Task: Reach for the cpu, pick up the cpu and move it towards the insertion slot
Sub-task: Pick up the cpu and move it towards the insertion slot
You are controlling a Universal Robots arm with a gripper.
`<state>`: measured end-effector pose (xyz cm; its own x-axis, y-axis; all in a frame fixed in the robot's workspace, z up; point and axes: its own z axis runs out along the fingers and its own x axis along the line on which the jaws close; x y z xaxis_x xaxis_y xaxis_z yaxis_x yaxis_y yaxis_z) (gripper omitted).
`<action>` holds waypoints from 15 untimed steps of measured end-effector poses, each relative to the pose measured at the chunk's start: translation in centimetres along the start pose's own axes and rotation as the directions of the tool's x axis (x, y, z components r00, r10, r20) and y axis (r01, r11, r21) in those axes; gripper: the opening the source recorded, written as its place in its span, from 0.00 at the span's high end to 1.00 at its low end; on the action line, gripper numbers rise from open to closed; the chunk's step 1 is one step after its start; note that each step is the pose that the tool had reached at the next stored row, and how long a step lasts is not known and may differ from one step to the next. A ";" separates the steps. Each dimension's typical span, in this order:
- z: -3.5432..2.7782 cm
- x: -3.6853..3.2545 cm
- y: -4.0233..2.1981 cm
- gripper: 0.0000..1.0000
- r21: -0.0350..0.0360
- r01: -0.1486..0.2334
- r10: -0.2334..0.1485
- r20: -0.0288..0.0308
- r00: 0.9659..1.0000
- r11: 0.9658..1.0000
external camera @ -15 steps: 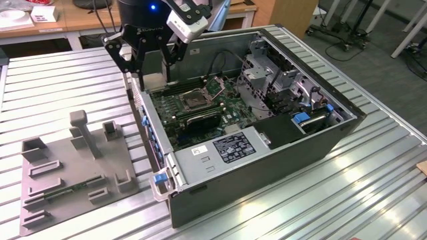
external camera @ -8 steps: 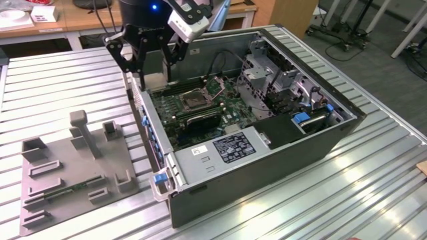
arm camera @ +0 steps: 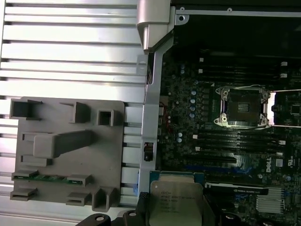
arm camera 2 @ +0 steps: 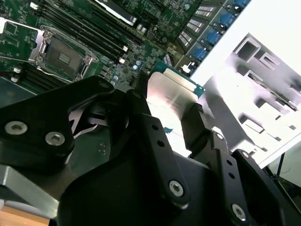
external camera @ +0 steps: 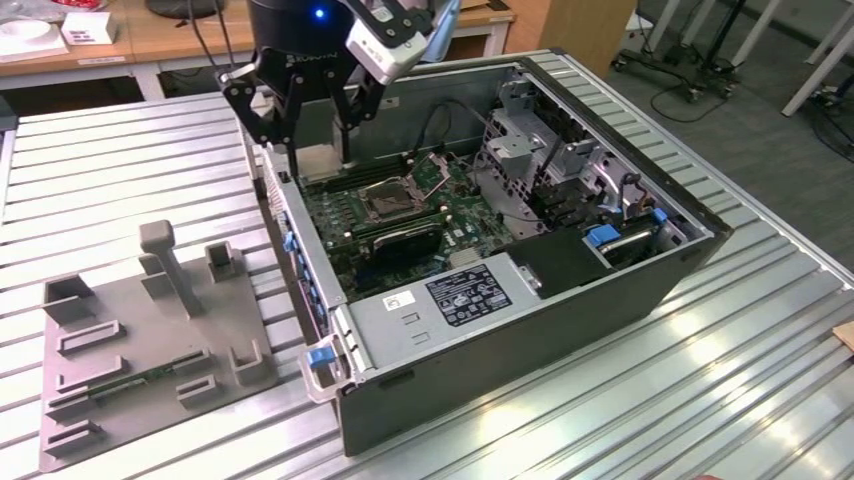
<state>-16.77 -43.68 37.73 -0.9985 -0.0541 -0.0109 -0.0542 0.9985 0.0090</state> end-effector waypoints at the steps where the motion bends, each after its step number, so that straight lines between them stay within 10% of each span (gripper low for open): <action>1: 0.00 -0.10 -0.01 0.46 0.000 0.000 0.000 0.000 1.000 1.000; 15: 0.03 -1.81 -0.08 0.46 0.000 0.000 0.000 0.000 1.000 1.000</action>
<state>-14.95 -43.66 37.71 -0.9985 -0.0541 -0.0109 -0.0542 0.9985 0.0090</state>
